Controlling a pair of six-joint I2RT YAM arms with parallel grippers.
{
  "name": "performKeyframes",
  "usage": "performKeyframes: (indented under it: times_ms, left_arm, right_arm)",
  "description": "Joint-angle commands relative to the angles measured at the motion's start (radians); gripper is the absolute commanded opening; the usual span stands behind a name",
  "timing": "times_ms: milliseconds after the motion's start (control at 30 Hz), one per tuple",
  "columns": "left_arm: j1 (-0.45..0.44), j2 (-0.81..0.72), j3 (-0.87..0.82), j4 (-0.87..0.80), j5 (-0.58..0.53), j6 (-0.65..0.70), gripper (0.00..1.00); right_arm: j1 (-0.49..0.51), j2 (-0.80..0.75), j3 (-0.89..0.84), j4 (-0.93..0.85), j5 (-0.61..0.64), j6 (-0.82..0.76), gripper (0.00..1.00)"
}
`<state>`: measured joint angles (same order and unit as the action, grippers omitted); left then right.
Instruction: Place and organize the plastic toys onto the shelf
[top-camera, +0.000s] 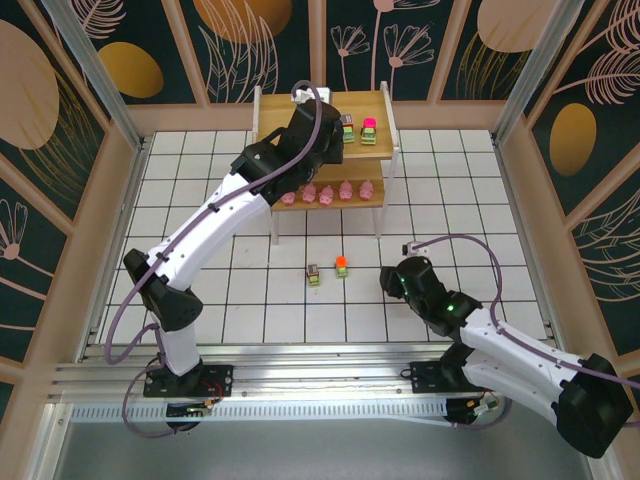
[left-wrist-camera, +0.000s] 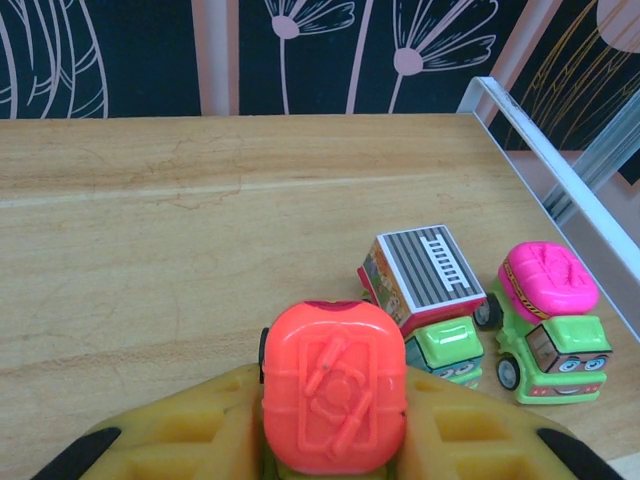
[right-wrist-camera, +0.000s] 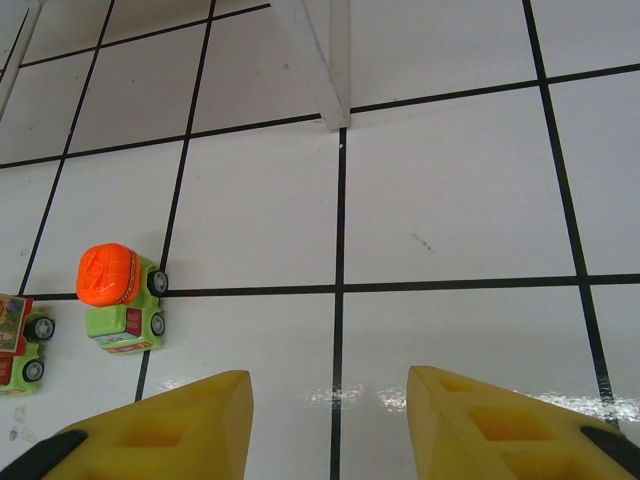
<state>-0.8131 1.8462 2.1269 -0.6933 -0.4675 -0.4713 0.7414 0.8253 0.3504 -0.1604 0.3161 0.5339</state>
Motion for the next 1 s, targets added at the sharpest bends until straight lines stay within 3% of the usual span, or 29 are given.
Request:
performKeyframes:
  times_ms: [0, 967]
  left_arm:
    - [0.010, 0.012, 0.021, -0.005, 0.004, 0.011, 0.31]
    - [0.038, 0.052, -0.012, 0.034, 0.040, 0.002, 0.33]
  right_arm:
    - [0.009, -0.012, -0.013, 0.016, 0.034, 0.015, 0.45]
    - [0.024, -0.022, -0.013, 0.010, 0.056, 0.021, 0.45]
